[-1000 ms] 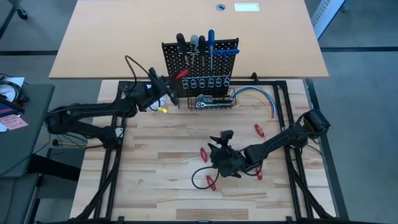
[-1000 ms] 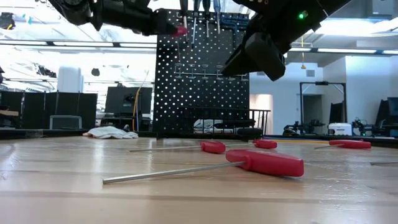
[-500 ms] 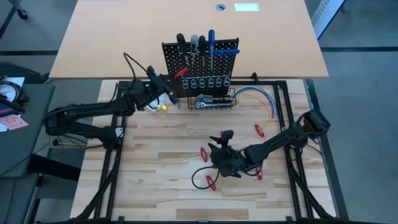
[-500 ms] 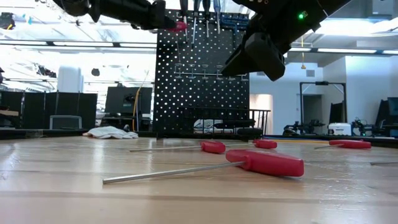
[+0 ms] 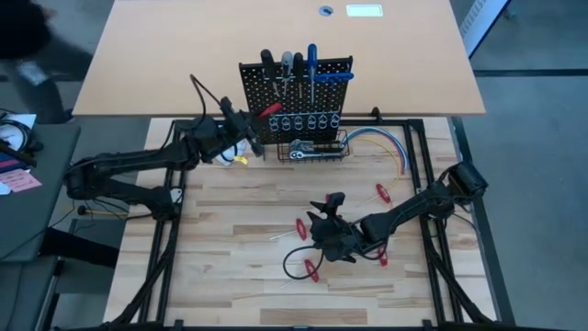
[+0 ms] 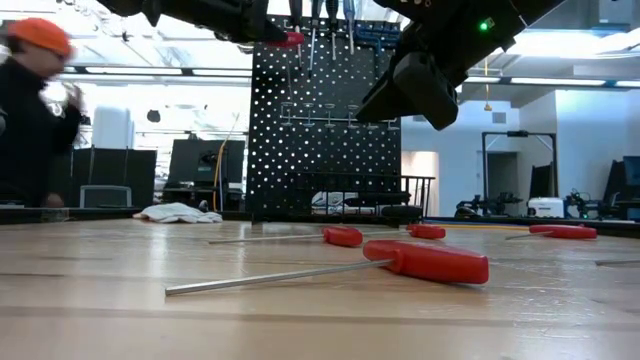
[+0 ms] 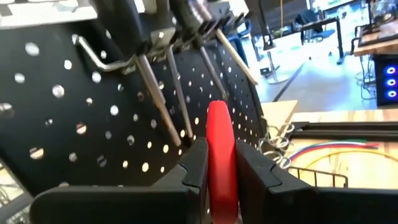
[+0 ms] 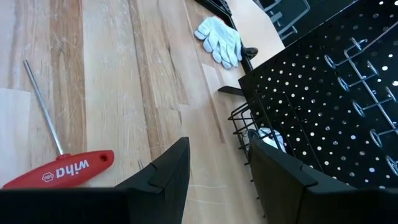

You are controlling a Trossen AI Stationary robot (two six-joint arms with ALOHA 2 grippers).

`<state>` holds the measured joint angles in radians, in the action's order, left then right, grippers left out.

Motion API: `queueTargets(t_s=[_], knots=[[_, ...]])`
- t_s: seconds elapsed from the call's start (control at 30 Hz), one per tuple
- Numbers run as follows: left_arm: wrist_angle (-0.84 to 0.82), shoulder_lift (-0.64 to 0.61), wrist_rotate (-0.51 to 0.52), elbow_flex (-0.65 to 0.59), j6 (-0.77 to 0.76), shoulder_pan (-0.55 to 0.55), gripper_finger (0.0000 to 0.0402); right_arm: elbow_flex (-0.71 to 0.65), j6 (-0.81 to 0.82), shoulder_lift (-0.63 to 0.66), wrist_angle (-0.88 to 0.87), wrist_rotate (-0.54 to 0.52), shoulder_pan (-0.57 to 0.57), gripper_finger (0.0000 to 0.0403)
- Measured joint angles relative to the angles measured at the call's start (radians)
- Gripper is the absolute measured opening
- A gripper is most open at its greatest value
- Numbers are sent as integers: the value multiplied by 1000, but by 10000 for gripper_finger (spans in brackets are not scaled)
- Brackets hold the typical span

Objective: Hang tools onto peg board
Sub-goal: Hang the red allen wrench on the pegboard

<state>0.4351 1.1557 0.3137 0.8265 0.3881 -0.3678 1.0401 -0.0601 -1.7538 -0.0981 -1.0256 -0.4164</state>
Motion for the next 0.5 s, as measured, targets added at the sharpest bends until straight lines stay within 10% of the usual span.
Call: queueTargets(t_s=[0.5], knots=[[-95, -41, 22, -1, -41, 6, 40, 0, 0, 0, 0, 1, 0, 168]])
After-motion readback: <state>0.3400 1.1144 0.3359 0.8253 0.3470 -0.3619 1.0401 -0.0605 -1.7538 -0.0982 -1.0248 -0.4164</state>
